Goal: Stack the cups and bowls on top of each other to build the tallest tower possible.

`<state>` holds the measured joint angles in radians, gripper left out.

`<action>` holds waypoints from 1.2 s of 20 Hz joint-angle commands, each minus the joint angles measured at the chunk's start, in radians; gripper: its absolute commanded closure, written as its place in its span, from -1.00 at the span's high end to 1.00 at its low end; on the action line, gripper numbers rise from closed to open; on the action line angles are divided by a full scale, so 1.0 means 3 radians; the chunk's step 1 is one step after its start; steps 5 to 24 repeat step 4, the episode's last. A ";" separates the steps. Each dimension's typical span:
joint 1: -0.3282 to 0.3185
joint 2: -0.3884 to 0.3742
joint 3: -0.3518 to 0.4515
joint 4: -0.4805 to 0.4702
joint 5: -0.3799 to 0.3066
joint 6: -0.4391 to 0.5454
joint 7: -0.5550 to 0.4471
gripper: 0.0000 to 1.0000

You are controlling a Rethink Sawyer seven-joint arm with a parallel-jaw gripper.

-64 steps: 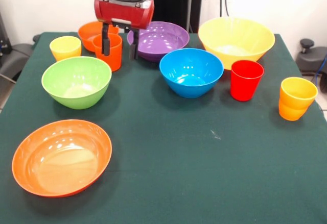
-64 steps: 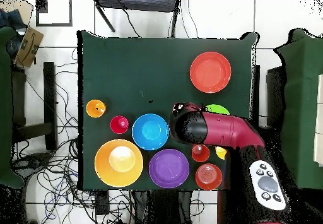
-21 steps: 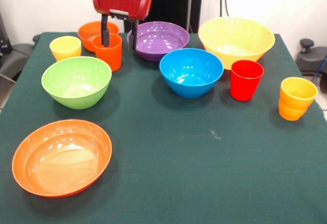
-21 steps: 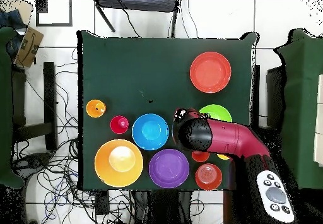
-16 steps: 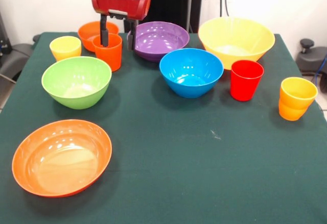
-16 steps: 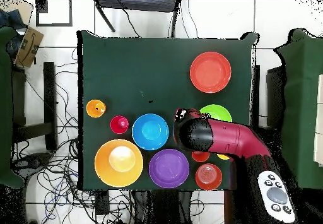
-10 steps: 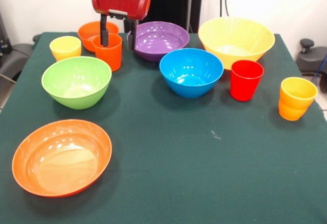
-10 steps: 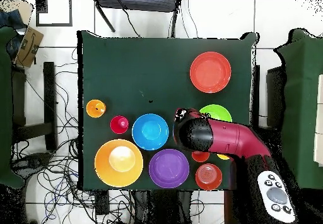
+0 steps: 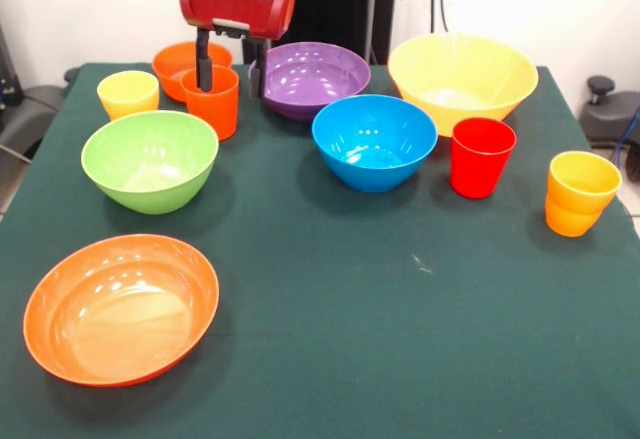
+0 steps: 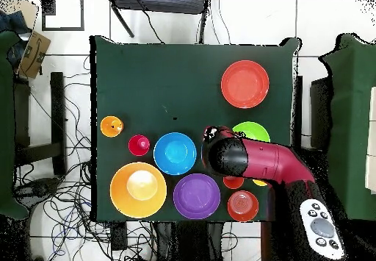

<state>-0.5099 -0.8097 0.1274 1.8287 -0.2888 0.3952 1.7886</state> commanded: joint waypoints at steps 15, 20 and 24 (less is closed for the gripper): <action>0.0061 0.0244 0.0206 -0.0041 -0.0102 -0.0045 0.0123 1.00; 0.0061 0.0244 0.0206 -0.0041 -0.0102 -0.0045 0.0123 1.00; 0.0061 0.0244 0.0206 -0.0041 -0.0102 -0.0045 0.0123 1.00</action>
